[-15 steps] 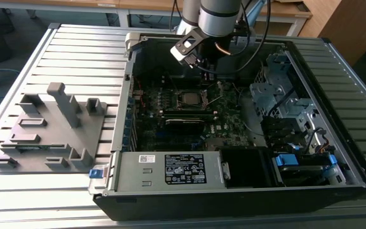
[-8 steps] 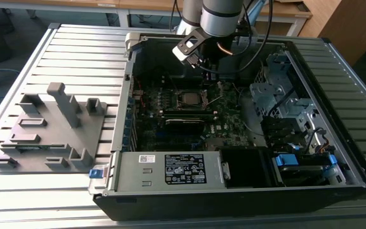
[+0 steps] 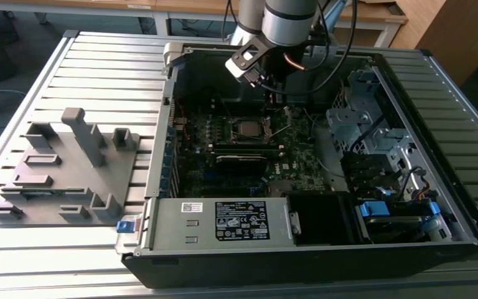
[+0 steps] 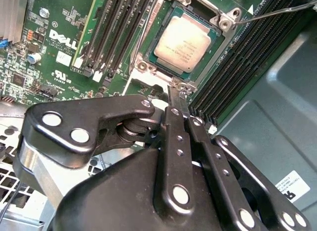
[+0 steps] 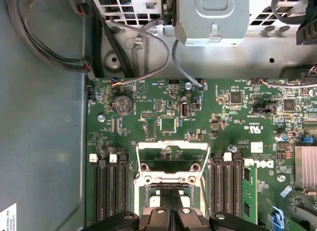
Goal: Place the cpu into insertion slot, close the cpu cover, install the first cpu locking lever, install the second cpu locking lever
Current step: 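Close the cpu cover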
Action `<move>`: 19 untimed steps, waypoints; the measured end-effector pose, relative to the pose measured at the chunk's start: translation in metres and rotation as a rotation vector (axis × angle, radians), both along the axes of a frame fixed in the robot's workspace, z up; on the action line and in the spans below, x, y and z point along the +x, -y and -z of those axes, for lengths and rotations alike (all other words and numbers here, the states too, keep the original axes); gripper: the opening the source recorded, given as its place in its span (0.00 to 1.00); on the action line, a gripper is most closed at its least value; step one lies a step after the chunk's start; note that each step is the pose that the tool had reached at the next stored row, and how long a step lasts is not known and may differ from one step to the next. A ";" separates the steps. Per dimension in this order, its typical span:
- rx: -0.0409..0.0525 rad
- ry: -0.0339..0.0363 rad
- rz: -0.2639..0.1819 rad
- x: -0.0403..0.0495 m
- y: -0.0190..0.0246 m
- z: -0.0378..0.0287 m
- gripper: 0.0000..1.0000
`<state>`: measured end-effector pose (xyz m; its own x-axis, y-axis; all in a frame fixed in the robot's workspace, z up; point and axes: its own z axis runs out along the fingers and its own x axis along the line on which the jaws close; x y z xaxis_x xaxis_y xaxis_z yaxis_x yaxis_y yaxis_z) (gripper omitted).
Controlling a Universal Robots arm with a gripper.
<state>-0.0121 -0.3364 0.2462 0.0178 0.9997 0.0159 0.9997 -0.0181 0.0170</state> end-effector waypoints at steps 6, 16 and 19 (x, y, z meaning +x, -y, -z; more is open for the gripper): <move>0.0001 0.0000 0.000 0.0000 0.0000 -0.0030 0.10; 0.0000 0.0000 0.000 0.0030 -0.0002 -0.0040 0.10; 0.0000 0.0000 0.000 0.0063 -0.0004 -0.0039 0.10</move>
<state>-0.0058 -0.3360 0.2501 0.0178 0.9997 0.0159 0.9997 -0.0181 0.0170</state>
